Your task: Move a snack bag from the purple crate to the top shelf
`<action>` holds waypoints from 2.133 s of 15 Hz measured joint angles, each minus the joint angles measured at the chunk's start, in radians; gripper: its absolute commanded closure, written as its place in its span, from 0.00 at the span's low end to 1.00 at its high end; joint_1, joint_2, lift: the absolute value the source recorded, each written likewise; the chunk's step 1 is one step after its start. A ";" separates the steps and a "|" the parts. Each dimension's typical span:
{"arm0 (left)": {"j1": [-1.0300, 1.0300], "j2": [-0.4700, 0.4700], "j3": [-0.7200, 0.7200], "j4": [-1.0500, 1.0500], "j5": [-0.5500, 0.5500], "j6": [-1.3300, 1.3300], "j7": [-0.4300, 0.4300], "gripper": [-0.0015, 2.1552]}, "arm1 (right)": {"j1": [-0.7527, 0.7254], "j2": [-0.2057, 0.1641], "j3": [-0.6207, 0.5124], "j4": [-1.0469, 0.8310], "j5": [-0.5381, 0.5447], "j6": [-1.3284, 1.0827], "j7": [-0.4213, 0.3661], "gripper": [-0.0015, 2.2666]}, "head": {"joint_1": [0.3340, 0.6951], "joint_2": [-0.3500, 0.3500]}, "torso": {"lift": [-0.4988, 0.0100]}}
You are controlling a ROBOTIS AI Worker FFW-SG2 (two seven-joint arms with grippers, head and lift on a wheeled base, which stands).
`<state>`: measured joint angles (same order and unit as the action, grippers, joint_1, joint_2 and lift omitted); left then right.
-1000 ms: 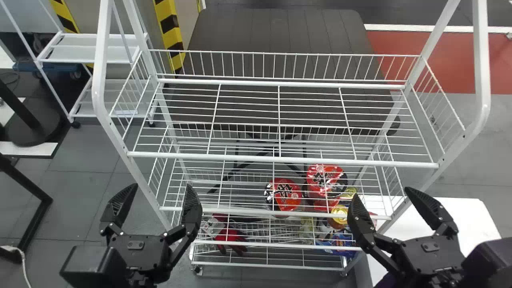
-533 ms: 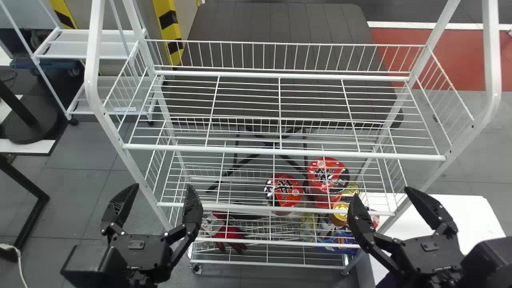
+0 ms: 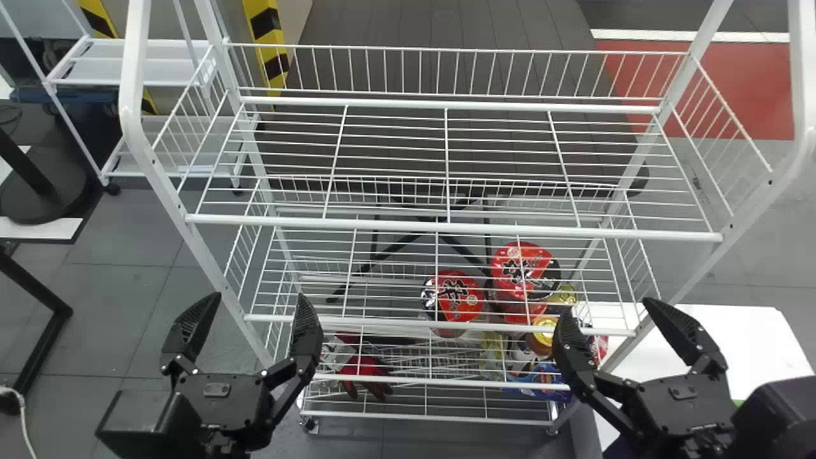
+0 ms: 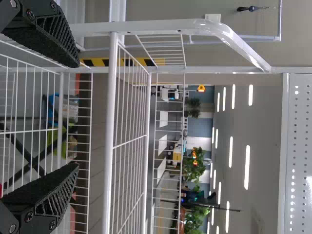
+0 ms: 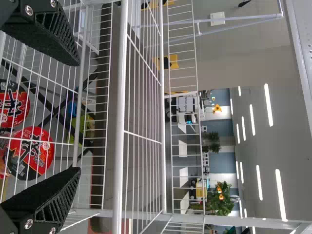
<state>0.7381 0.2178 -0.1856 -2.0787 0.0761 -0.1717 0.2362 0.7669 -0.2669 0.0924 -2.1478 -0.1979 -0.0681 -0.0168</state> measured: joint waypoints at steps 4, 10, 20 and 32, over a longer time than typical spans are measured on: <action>0.000 -0.001 0.000 0.002 0.001 -0.001 0.000 0.04 | -0.005 0.000 0.001 0.006 0.000 0.003 0.000 0.01 | 1.00 0.50 | 0.70; 0.006 -0.002 0.000 0.000 0.001 -0.017 0.000 0.04 | -0.005 -0.008 0.001 0.005 0.000 0.003 0.000 0.01 | 1.00 0.50 | 0.65; 0.022 0.000 0.000 -0.009 0.001 -0.050 0.000 0.04 | 0.003 -0.017 0.001 -0.003 0.000 0.003 -0.001 0.01 | 1.00 0.50 | 0.57; 0.024 -0.005 0.000 -0.010 0.001 -0.055 0.002 0.04 | 0.000 -0.015 0.002 -0.004 0.001 0.019 -0.002 0.01 | 1.00 0.50 | 0.48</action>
<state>0.7624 0.2132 -0.1856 -2.0883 0.0767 -0.2266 0.2377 0.7664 -0.2823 0.0941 -2.1523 -0.1967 -0.0494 -0.0184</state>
